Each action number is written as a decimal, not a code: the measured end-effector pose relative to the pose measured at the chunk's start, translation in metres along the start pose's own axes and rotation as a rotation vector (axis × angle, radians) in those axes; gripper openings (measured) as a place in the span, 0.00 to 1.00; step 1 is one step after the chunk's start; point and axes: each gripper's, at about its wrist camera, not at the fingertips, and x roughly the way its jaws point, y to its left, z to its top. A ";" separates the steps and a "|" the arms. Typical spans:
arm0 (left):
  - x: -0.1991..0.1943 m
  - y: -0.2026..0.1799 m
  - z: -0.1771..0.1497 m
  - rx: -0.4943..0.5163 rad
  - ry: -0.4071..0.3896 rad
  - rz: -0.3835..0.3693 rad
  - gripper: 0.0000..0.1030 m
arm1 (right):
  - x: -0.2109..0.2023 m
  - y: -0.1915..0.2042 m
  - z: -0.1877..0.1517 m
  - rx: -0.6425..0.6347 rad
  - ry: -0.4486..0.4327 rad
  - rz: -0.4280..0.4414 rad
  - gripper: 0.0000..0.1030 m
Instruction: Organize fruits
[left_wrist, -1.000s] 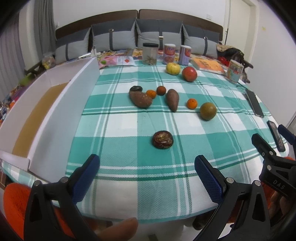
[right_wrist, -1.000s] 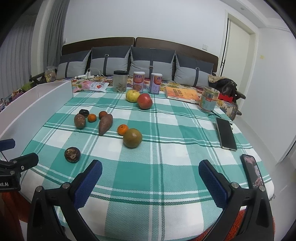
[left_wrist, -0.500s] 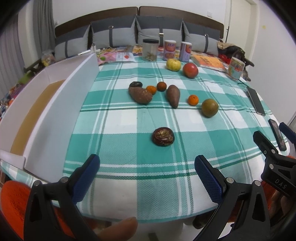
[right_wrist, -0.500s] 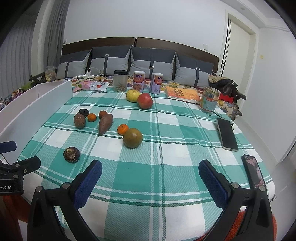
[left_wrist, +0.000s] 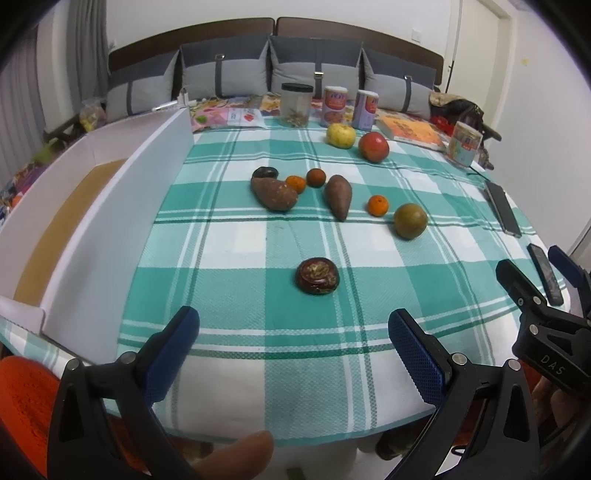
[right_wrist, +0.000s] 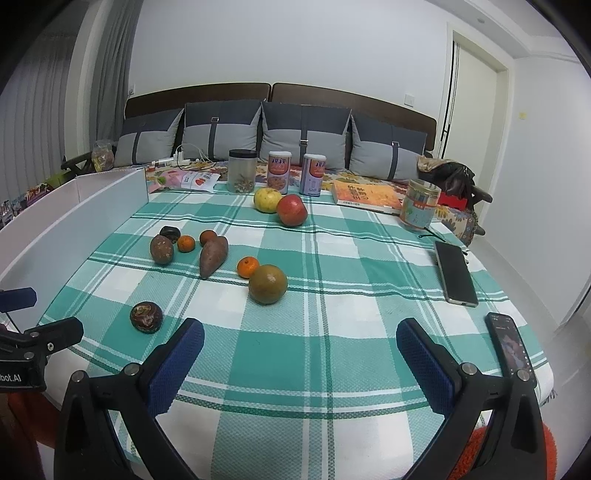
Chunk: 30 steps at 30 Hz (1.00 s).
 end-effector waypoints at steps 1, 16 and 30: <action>0.000 -0.001 0.000 0.002 -0.004 0.002 0.99 | 0.001 0.000 0.000 0.000 0.000 0.001 1.00; 0.000 -0.002 -0.001 0.031 -0.031 0.052 0.99 | 0.000 -0.006 0.001 0.014 0.001 0.013 1.00; 0.015 0.004 -0.004 0.008 0.039 -0.010 0.99 | 0.004 -0.005 0.001 0.017 0.016 0.027 1.00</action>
